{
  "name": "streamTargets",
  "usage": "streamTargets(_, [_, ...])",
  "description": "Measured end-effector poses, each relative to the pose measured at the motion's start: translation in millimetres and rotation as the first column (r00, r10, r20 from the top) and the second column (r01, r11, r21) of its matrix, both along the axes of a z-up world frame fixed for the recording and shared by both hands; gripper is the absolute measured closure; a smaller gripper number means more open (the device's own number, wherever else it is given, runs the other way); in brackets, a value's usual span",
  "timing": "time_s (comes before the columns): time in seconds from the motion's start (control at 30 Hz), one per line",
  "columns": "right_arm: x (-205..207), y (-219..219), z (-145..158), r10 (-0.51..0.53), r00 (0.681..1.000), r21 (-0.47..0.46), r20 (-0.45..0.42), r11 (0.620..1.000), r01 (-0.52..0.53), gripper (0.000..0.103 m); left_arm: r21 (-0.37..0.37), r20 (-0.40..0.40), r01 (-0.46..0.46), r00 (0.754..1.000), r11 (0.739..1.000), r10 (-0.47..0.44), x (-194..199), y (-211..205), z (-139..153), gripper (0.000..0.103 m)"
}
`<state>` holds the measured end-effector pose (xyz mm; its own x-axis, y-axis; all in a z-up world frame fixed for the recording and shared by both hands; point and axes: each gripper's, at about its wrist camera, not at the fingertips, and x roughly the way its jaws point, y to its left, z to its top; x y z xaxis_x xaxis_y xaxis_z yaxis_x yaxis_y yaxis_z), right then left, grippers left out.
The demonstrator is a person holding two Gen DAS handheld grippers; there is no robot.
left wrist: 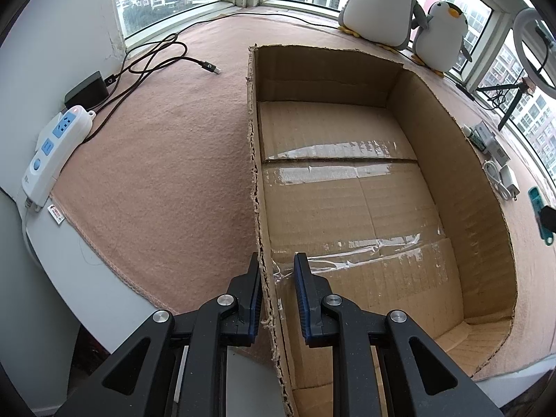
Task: Organize rigid objects
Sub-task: 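Carry the clothespin over the cardboard box and open the right gripper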
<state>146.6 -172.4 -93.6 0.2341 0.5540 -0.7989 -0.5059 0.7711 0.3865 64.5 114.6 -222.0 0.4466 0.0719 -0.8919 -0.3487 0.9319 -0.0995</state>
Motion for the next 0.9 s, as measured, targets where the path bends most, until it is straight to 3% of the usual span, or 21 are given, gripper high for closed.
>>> streamTargets(0.2, [-25, 53, 12, 0.146, 0.988, -0.021, 0.053, 0.989, -0.145, 0.081, 0.003, -0.001, -0.002, 1.000, 1.000, 0.002, 1, 0, 0, 0.084])
streamTargets(0.4, [-40, 89, -7, 0.234, 0.971, -0.091, 0.057, 0.969, -0.228, 0.081, -0.001, -0.001, -0.004, 1.000, 1.000, 0.004, 1, 1, 0, 0.084])
streamTargets(0.63, [-51, 106, -23, 0.270, 0.962, -0.106, 0.039, 0.959, -0.264, 0.080, 0.000, 0.001, -0.003, 1.000, 1.000, 0.003, 0, 1, 0, 0.084])
streamTargets(0.9, [-55, 107, -20, 0.268, 0.962, -0.110, 0.046, 0.959, -0.262, 0.067, 0.001, 0.002, -0.001, 1.000, 1.000, 0.001, 1, 1, -1, 0.084])
